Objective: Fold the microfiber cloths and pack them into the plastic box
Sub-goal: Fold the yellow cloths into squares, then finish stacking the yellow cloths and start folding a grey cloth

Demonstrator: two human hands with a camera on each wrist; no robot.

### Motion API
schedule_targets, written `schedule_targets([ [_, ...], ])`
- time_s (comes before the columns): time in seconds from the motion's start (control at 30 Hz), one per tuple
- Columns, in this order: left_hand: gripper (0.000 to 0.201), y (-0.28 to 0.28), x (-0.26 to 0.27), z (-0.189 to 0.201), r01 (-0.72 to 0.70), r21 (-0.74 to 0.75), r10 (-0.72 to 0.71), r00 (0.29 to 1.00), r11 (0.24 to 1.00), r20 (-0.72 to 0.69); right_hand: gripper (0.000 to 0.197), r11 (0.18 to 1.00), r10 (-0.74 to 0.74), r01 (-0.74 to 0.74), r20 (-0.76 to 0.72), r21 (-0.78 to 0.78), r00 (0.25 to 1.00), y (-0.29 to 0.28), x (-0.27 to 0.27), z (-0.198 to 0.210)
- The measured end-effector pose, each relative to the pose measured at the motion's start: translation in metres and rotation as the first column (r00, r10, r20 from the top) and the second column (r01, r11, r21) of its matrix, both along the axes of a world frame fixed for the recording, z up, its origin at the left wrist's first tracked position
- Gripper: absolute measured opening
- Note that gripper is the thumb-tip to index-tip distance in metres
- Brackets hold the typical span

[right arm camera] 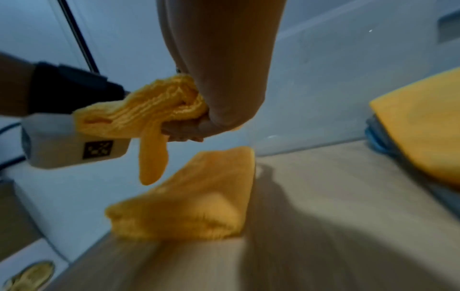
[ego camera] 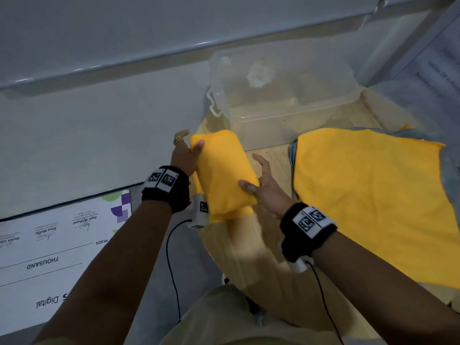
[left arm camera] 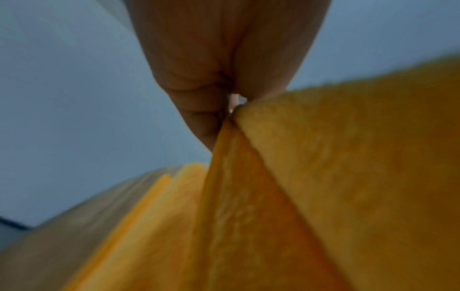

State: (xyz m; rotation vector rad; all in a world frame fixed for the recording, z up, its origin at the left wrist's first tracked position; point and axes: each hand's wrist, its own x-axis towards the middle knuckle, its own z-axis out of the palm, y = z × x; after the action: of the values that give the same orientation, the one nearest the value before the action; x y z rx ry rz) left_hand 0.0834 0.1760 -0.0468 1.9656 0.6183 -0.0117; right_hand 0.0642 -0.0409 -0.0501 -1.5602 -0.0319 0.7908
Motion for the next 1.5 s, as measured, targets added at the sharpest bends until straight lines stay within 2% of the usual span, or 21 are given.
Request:
schedule_targets([
  [0.07,0.069,0.002,-0.002,-0.009,0.016,-0.066,-0.026,0.987,0.998,-0.156,0.073,0.986,0.133,-0.122,0.098,-0.112,0.986,0.014,-0.001,-0.016],
  [0.1,0.08,0.001,-0.009,-0.012,0.036,-0.119,-0.063,0.971,0.992,-0.232,0.069,0.964,0.208,-0.183,0.123,-0.191,0.97,0.02,-0.004,-0.024],
  [0.17,0.106,-0.005,-0.028,-0.018,0.146,-0.174,-0.185,0.954,0.974,-0.235,0.061,0.921,0.276,-0.229,0.115,-0.315,0.954,0.026,-0.011,-0.041],
  [0.2,0.107,-0.006,-0.037,-0.022,0.237,-0.16,-0.268,0.942,0.958,-0.204,0.059,0.911,0.275,-0.228,0.094,-0.344,0.957,0.027,-0.013,-0.044],
  [0.27,0.093,-0.006,-0.046,-0.028,0.394,-0.09,-0.404,0.886,0.915,-0.227,0.06,0.906,0.258,-0.223,0.049,-0.36,0.965,0.029,-0.014,-0.045],
  [0.3,0.084,-0.004,-0.049,-0.031,0.434,-0.042,-0.429,0.864,0.9,-0.263,0.062,0.905,0.253,-0.221,0.043,-0.364,0.966,0.029,-0.015,-0.045],
  [0.43,0.072,-0.007,-0.053,-0.035,0.488,0.105,-0.425,0.832,0.867,-0.357,0.07,0.886,0.25,-0.171,0.134,-0.431,0.959,0.025,-0.018,-0.042],
  [0.5,0.067,-0.011,-0.053,-0.036,0.509,0.149,-0.427,0.822,0.848,-0.377,0.071,0.876,0.26,-0.182,0.119,-0.447,0.958,0.023,-0.021,-0.045],
  [0.57,0.063,-0.012,-0.052,-0.036,0.484,0.146,-0.409,0.838,0.863,-0.361,0.072,0.871,0.259,-0.187,0.102,-0.454,0.96,0.021,-0.022,-0.048],
  [0.6,0.064,-0.013,-0.051,-0.033,0.435,0.098,-0.383,0.863,0.895,-0.329,0.072,0.879,0.247,-0.182,0.094,-0.441,0.965,0.022,-0.022,-0.048],
  [0.67,0.068,-0.016,-0.052,-0.025,0.27,-0.103,-0.288,0.926,0.957,-0.244,0.071,0.921,0.168,-0.144,0.034,-0.362,0.985,0.023,-0.021,-0.05],
  [0.73,0.07,-0.019,-0.056,-0.017,0.176,-0.28,-0.23,0.958,0.944,-0.171,0.069,0.951,0.078,-0.085,-0.035,-0.296,0.996,0.023,-0.02,-0.049],
  [0.9,0.078,-0.02,-0.069,-0.014,0.29,-0.355,-0.352,0.928,0.889,-0.124,0.07,0.977,0.008,-0.031,-0.111,-0.209,0.994,0.019,-0.016,-0.049],
  [1.07,0.065,-0.023,-0.08,-0.024,0.324,-0.25,-0.356,0.93,0.912,-0.094,0.075,0.965,0.085,-0.095,-0.048,-0.245,0.995,0.015,-0.015,-0.051],
  [1.17,0.052,-0.026,-0.088,-0.032,0.273,-0.184,-0.316,0.909,0.944,-0.274,0.079,0.92,0.17,-0.145,0.037,-0.365,0.985,0.019,-0.018,-0.056],
  [1.23,0.044,-0.03,-0.09,-0.035,0.304,-0.087,-0.314,0.873,0.949,-0.373,0.078,0.857,0.275,-0.174,0.145,-0.486,0.951,0.021,-0.023,-0.061],
  [1.3,0.055,-0.032,-0.09,-0.037,0.402,0.027,-0.348,0.822,0.915,-0.451,0.068,0.823,0.333,-0.158,0.238,-0.546,0.912,0.02,-0.027,-0.065],
  [1.4,0.085,-0.035,-0.093,-0.044,0.579,0.141,-0.418,0.716,0.803,-0.559,0.064,0.733,0.433,-0.177,0.249,-0.656,0.866,0.018,-0.027,-0.07],
  [1.5,0.092,-0.037,-0.096,-0.051,0.589,0.196,-0.374,0.7,0.784,-0.609,0.073,0.681,0.449,-0.178,0.213,-0.71,0.868,0.015,-0.02,-0.069],
])
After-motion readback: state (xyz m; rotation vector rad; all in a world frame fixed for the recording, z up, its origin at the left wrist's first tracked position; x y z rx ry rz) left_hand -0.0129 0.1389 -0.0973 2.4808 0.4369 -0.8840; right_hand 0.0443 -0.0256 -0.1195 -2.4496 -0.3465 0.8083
